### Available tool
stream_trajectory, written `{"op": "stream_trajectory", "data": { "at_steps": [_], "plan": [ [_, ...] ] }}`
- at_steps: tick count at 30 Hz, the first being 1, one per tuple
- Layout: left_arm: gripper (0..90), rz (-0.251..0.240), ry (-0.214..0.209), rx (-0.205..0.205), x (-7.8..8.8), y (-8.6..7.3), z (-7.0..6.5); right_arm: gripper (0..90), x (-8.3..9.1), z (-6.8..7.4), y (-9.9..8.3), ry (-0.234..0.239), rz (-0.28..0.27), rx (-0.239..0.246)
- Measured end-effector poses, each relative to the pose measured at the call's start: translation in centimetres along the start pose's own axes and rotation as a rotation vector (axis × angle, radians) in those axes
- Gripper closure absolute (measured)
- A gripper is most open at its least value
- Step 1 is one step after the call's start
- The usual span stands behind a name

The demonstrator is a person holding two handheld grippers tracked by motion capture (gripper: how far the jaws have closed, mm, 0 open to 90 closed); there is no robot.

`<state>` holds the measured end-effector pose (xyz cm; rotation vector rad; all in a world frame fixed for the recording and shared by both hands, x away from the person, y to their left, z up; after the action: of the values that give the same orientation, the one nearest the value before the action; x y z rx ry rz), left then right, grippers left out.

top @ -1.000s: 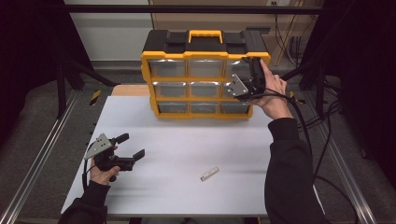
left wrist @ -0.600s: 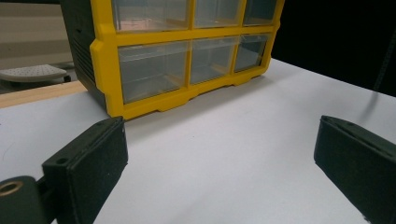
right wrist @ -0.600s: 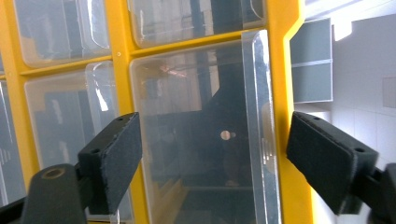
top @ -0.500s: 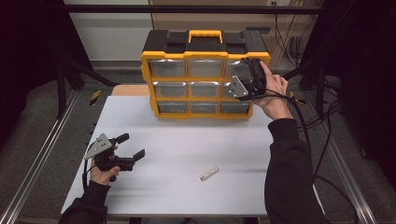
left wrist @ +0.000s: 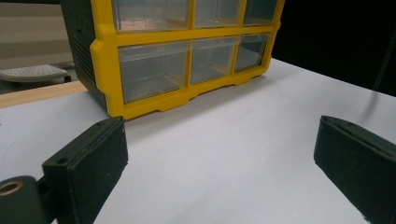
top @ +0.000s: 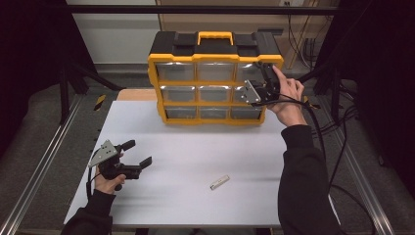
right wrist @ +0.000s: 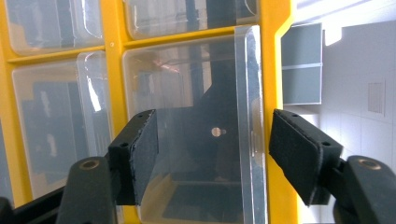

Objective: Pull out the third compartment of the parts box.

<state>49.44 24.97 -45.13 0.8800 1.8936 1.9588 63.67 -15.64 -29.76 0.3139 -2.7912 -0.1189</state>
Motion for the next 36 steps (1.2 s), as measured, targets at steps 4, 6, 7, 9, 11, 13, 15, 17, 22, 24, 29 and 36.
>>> {"op": "stream_trajectory", "data": {
  "at_steps": [4,6,7,9,11,13,15,17,22,24,29,36],
  "plan": [
    [2.6,0.000,0.000,0.000,-0.01,-0.01,0.02,39.0,0.00,-0.02,-0.02,-0.008,0.007,0.010],
    [2.6,0.000,0.001,0.000,-0.02,-0.02,0.01,40.5,0.02,-0.06,-0.01,-0.011,0.008,0.014],
    [2.6,0.000,0.001,0.000,-0.01,-0.01,0.01,41.3,0.04,-0.08,-0.01,-0.013,0.010,0.016],
    [2.6,-0.001,0.001,0.000,0.00,0.00,0.01,42.7,0.06,-0.10,-0.01,-0.016,0.011,0.016],
    [2.6,0.000,0.002,-0.001,-0.01,-0.01,0.01,43.8,0.09,-0.13,-0.01,-0.019,0.015,0.020],
    [2.6,-0.001,0.001,-0.001,-0.01,0.00,0.00,44.8,0.08,-0.13,0.02,-0.025,0.017,0.023],
    [2.6,0.000,0.001,-0.001,-0.01,-0.01,0.01,46.3,0.07,-0.15,0.06,-0.027,0.018,0.027],
    [2.6,-0.001,0.001,-0.001,0.00,0.00,0.00,47.8,0.10,-0.20,0.05,-0.030,0.016,0.025],
    [2.6,-0.001,0.000,-0.001,-0.02,-0.01,-0.03,52.1,0.19,-0.31,0.05,-0.039,0.022,0.030],
    [2.6,-0.001,0.000,-0.002,-0.01,0.01,-0.03,54.0,0.18,-0.34,0.06,-0.046,0.025,0.036],
    [2.6,-0.001,0.000,-0.002,-0.01,0.00,-0.03,61.3,0.25,-0.50,0.11,-0.069,0.032,0.046],
    [2.7,-0.001,0.001,-0.002,-0.01,0.00,-0.02,66.4,0.23,-0.54,0.16,-0.091,0.037,0.055]
  ]
}}
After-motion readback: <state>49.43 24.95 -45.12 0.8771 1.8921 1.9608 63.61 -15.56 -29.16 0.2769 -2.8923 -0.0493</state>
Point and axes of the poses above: each handheld gripper's, and its own axes: x roughly backward along the jaws, y roughly out of its top, z roughly to its left, the point moved 5 cm from there along -x, roughly forward along the jaws, and after that the axes turned 9 degrees about y, right-handed, at the moved point
